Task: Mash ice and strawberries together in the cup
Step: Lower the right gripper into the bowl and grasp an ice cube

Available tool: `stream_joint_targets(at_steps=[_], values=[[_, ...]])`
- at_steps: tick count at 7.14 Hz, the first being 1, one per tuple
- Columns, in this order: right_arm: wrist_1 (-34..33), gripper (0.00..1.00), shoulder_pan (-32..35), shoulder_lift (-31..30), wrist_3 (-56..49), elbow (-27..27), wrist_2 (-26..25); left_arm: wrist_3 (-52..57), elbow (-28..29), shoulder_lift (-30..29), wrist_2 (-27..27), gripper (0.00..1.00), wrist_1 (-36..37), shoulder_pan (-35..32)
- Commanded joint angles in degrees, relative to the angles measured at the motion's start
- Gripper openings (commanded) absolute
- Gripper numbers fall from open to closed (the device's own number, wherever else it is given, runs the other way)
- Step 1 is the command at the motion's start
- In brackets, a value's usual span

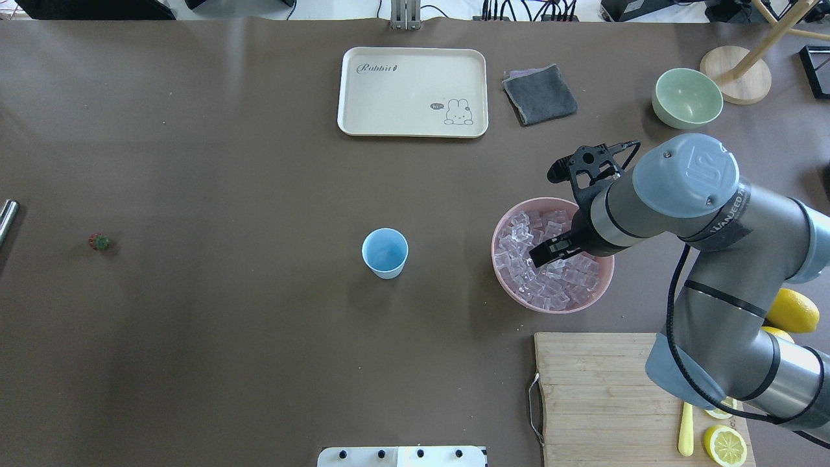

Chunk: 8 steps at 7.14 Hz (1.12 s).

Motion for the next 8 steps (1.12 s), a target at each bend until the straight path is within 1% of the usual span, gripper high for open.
stream_joint_targets(at_steps=[1, 3, 5, 7, 8], values=[[-0.2, 0.79, -1.0, 0.7, 2.4, -1.4, -0.2, 0.0, -0.7, 0.0, 0.0, 0.99, 0.4, -0.2], [-0.6, 0.68, -0.7, 0.7, 2.3, -3.7, -0.9, 0.0, -0.9, 0.3, 0.0, 0.99, 0.4, -0.2], [-0.7, 0.66, -0.7, 0.7, 2.4, -3.6, -0.8, 0.0, -0.9, 0.3, 0.0, 0.99, 0.4, -0.2], [-0.8, 0.35, -0.5, 0.9, 2.8, -3.3, -0.5, 0.0, -1.0, 0.1, 0.0, 0.99, 0.4, -0.2], [-0.8, 0.23, -0.5, 0.9, 2.8, -3.5, -0.5, 0.0, -1.0, 0.0, 0.0, 0.99, 0.4, -0.2]])
